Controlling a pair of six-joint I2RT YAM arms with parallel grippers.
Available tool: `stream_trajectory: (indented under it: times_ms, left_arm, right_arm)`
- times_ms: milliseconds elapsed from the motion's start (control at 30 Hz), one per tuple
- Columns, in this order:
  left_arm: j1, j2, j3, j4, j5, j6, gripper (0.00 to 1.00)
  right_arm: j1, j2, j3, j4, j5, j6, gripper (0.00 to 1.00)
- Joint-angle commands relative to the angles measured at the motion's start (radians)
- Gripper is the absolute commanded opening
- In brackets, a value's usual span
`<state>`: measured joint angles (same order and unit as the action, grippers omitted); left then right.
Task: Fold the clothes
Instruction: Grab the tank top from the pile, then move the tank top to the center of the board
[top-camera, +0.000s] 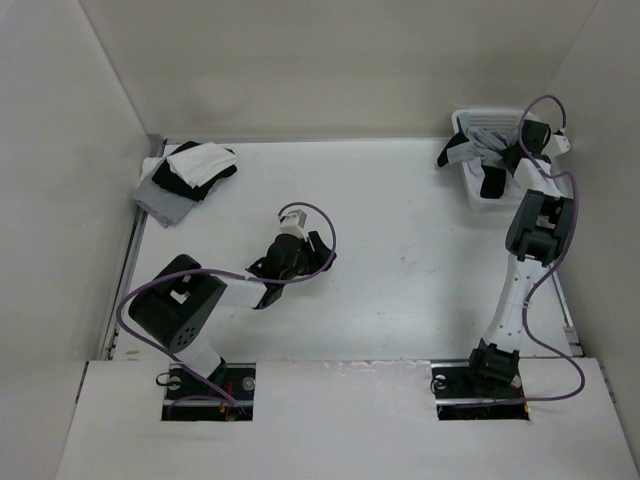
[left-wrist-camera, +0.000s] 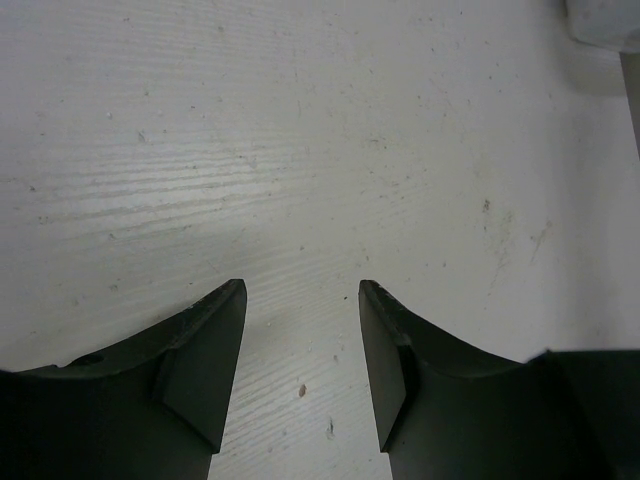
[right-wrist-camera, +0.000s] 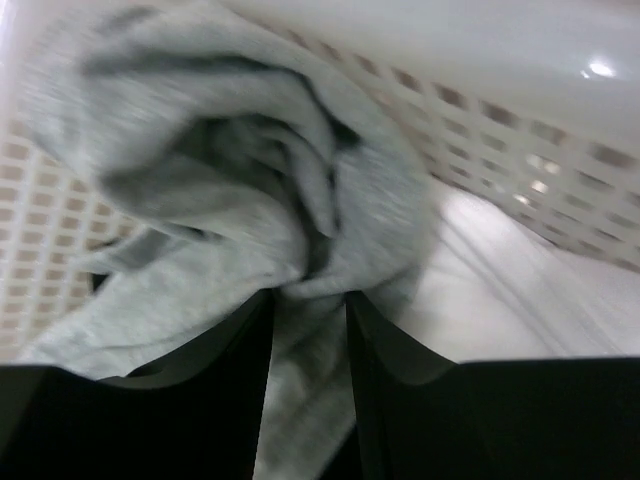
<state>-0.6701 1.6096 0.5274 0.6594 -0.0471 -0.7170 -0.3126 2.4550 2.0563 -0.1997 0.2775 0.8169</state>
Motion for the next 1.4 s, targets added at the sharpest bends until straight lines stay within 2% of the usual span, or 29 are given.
stream_trajectory:
  times_ms: [0,133,267,400,600,833,1000,1167,1333,1367]
  left_arm:
    - [0.017,-0.053,-0.024,0.066,0.018,-0.015,0.48]
    - [0.022,-0.047,-0.026,0.072,0.026,-0.022,0.48]
    - [0.022,-0.037,-0.023,0.072,0.026,-0.022,0.48]
    - [0.022,-0.027,-0.017,0.072,0.026,-0.022,0.48]
    - [0.013,-0.013,-0.009,0.072,0.026,-0.022,0.47]
    - [0.004,-0.025,-0.007,0.072,0.026,-0.016,0.47]
    - [0.013,-0.05,-0.021,0.083,0.023,-0.027,0.47]
    - [0.034,-0.118,-0.044,0.072,0.016,-0.058,0.46]
    - [0.074,-0.296,-0.099,0.017,-0.025,-0.107,0.46]
    - [0.083,-0.35,-0.112,-0.007,-0.043,-0.117,0.46]
  right_arm:
    - [0.011,0.044,0.105,-0.101,-0.044,-0.005,0.37]
    - [0.014,0.05,0.093,-0.072,-0.115,-0.004,0.12]
    - [0.011,-0.003,0.01,0.034,-0.165,0.031,0.0]
    - [0.011,-0.152,-0.142,0.208,-0.169,0.036,0.0]
    - [0.022,-0.426,-0.339,0.383,-0.155,0.01,0.0]
    - [0.057,-0.758,-0.499,0.456,-0.166,-0.039,0.0]
    - [0.12,-0.976,-0.548,0.457,-0.199,-0.093,0.0]
    - [0.244,-1.181,-0.558,0.407,-0.264,-0.128,0.01]
    - [0.512,-1.396,-0.598,0.362,-0.287,-0.185,0.01]
    - [0.604,-1.45,-0.596,0.341,-0.285,-0.199,0.02]
